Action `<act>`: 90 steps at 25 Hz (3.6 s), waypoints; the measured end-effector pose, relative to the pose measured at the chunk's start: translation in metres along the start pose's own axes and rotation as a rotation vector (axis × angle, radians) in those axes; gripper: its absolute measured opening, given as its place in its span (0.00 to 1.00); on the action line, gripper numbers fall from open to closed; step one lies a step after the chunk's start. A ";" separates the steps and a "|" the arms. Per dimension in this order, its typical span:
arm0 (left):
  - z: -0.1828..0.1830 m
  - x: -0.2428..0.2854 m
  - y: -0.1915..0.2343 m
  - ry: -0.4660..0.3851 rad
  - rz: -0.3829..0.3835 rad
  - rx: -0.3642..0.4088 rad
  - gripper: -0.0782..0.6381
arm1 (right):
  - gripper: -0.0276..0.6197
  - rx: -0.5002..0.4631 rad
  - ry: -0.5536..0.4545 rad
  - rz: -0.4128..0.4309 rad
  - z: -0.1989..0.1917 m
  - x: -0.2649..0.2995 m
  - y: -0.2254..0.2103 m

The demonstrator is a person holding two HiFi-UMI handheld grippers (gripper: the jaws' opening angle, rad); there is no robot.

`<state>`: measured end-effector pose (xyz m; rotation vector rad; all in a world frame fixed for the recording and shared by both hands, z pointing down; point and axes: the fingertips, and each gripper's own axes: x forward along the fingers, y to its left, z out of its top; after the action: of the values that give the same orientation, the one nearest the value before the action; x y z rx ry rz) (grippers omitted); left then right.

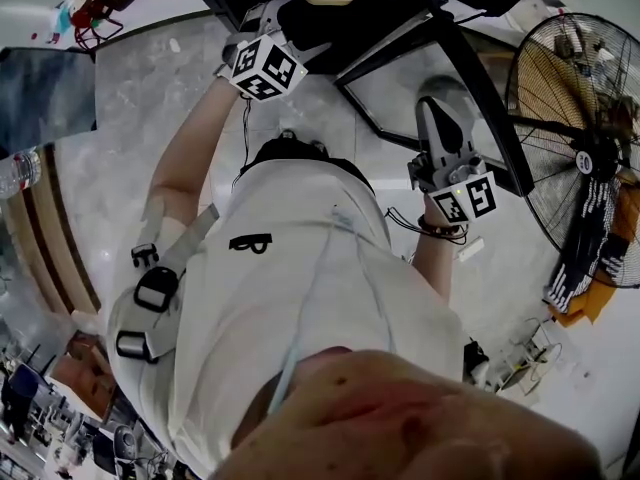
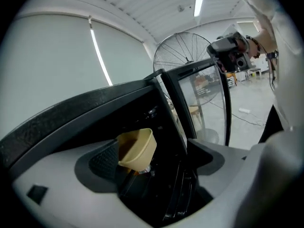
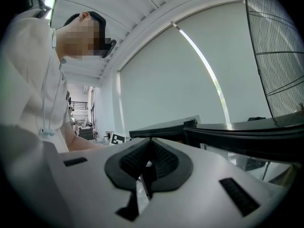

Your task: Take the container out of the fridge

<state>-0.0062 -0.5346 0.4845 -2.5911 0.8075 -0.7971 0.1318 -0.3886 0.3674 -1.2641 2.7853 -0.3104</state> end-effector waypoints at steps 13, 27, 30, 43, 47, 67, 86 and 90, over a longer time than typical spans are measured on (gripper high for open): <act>-0.032 0.048 -0.007 0.181 -0.086 0.382 0.74 | 0.07 -0.009 -0.011 -0.080 0.006 -0.010 -0.014; -0.066 0.103 0.001 0.309 -0.051 0.780 0.75 | 0.07 0.054 -0.055 -0.135 0.008 -0.032 -0.013; -0.066 0.109 0.004 0.302 0.005 0.850 0.75 | 0.07 0.073 -0.078 -0.144 0.010 -0.038 -0.012; -0.041 0.095 0.025 0.266 0.194 0.930 0.37 | 0.07 0.073 -0.043 -0.164 0.001 -0.055 -0.002; -0.034 0.080 0.015 0.266 0.182 0.927 0.37 | 0.07 0.080 -0.043 -0.151 0.000 -0.057 -0.002; -0.027 -0.034 -0.049 0.280 0.182 0.891 0.37 | 0.07 0.106 -0.013 0.054 -0.017 -0.018 0.020; 0.007 -0.168 -0.116 0.221 0.133 0.938 0.37 | 0.07 0.011 0.105 0.204 -0.044 0.009 0.040; 0.000 -0.188 -0.123 0.236 0.130 0.916 0.37 | 0.06 -0.035 0.120 0.224 -0.041 0.016 0.052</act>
<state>-0.0830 -0.3248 0.4600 -1.6423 0.4835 -1.1126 0.0775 -0.3608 0.3971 -0.9554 3.0097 -0.3331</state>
